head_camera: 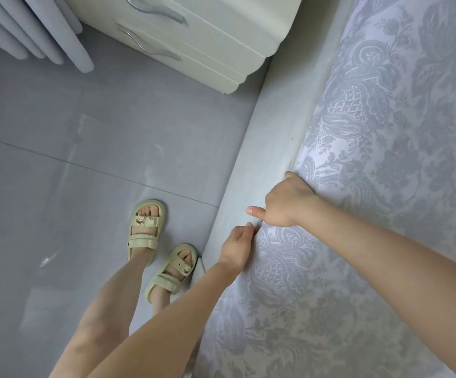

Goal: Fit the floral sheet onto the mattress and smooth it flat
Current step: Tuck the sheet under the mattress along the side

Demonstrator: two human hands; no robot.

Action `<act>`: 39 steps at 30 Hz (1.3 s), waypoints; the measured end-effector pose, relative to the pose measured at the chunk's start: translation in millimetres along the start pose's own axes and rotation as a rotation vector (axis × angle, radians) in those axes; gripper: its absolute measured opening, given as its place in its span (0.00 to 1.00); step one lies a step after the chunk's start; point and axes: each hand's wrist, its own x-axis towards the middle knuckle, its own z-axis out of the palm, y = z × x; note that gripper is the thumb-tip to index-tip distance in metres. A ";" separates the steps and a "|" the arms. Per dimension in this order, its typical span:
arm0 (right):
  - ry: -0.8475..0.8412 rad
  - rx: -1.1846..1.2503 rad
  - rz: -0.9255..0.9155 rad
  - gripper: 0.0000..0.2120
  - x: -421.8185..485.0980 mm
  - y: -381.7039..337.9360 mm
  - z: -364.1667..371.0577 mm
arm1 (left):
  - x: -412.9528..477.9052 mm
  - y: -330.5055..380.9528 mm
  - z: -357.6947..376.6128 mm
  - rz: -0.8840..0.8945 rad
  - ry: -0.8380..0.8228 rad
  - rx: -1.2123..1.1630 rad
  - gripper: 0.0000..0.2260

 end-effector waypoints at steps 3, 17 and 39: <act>-0.135 -0.002 0.040 0.37 9.8 -6.7 -1.2 | -10.1 -10.3 2.8 0.044 0.028 -0.046 0.17; -0.178 -0.003 0.031 0.40 9.1 -4.6 11.9 | 3.7 -27.5 10.0 -0.198 -0.297 -0.182 0.33; -0.067 -0.125 0.082 0.37 -10.4 -68.9 47.3 | -45.5 -88.9 -11.0 -0.021 0.014 -0.258 0.28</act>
